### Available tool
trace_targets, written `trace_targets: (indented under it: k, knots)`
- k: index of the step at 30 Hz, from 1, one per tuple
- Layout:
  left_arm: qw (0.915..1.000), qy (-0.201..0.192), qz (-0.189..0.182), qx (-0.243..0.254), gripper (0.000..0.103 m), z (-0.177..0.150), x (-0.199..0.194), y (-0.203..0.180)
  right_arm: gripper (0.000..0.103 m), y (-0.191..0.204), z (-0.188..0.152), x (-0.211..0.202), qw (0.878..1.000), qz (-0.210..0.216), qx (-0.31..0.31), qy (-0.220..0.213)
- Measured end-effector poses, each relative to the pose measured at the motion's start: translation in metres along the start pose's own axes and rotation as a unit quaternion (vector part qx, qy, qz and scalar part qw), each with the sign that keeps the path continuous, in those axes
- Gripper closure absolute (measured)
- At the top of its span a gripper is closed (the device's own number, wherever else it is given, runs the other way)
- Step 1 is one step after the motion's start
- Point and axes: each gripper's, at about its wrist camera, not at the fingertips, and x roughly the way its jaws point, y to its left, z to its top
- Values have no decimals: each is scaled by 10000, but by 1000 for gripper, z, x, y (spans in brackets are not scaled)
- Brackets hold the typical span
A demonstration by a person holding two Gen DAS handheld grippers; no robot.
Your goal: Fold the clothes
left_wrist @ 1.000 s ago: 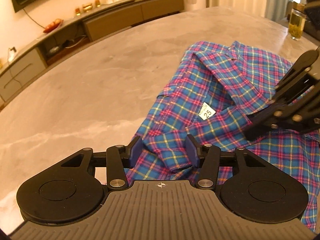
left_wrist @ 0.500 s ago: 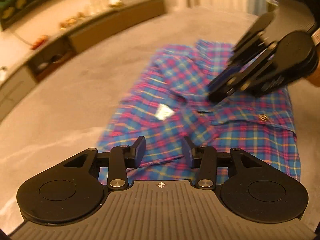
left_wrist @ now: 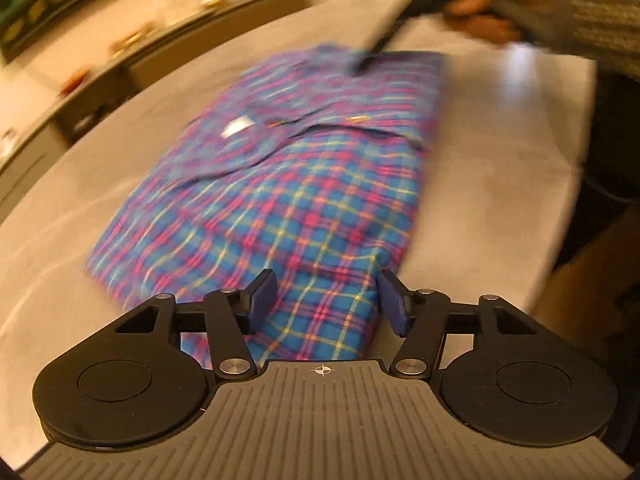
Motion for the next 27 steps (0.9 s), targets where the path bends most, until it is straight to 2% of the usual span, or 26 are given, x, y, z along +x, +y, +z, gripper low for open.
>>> trace_targets:
  k: [2, 3, 4, 5, 6, 8, 10, 14, 15, 16, 17, 18, 20, 22, 23, 24, 26, 27]
  knots:
    - [9975, 113, 667, 196, 50, 0, 6, 17, 73, 8, -7, -9, 9997, 211, 3, 144]
    - [9941, 274, 1041, 131, 56, 2, 12, 32, 72, 13, -11, -14, 9989, 420, -40, 204]
    - [9907, 455, 1285, -28, 75, 4, 18, 47, 72, 18, -15, -18, 9976, 637, -113, 234]
    - [9895, 561, 1315, -220, 79, 5, 20, 61, 71, 21, -17, -22, 9969, 732, -197, 202]
    - [9915, 515, 1114, -433, 76, 8, 15, 71, 71, 19, -16, -25, 9978, 631, -168, 113]
    - [9947, 164, 574, -835, 66, 15, -3, 84, 71, 13, -15, -32, 9990, 429, -109, -66]
    - [9929, -184, 325, -1126, 61, 27, -17, 90, 71, 9, -12, -36, 9992, 312, -8, -269]
    - [9863, -532, -131, -1554, 60, 52, -13, 102, 71, 6, -5, -26, 9981, 208, 110, -563]
    - [9859, -526, -241, -1569, 60, 61, -4, 102, 75, 6, -6, -18, 9986, 166, 13, -506]
    - [9865, -432, -301, -1553, 59, 70, 10, 104, 79, 7, -7, -9, 9989, 117, -83, -440]
    - [9881, -269, -271, -1491, 59, 72, 25, 105, 87, 6, -10, 0, 9995, -25, -162, -273]
    - [9894, -100, -187, -1433, 59, 70, 40, 104, 87, 3, -11, 3, 9992, -158, -213, -301]
    - [9903, 5, -95, -1387, 57, 62, 56, 100, 87, -10, -9, 3, 9995, -135, -15, -280]
    - [9900, -164, -85, -1398, 57, 58, 52, 94, 88, -22, -7, 5, 9992, -229, 140, -297]
    - [9893, -136, -221, -1437, 57, 59, 49, 95, 97, -27, -6, 6, 9989, -314, 163, -318]
    - [9884, -108, -356, -1475, 57, 61, 45, 96, 99, -31, -4, 7, 9987, -353, 204, -311]
    - [9868, -354, -590, -1467, 56, 69, 33, 103, 99, -38, 1, 10, 9985, -353, 351, -247]
    - [9873, -516, -512, -1410, 56, 75, 29, 109, 91, -38, 6, 4, 9980, -353, 378, -375]
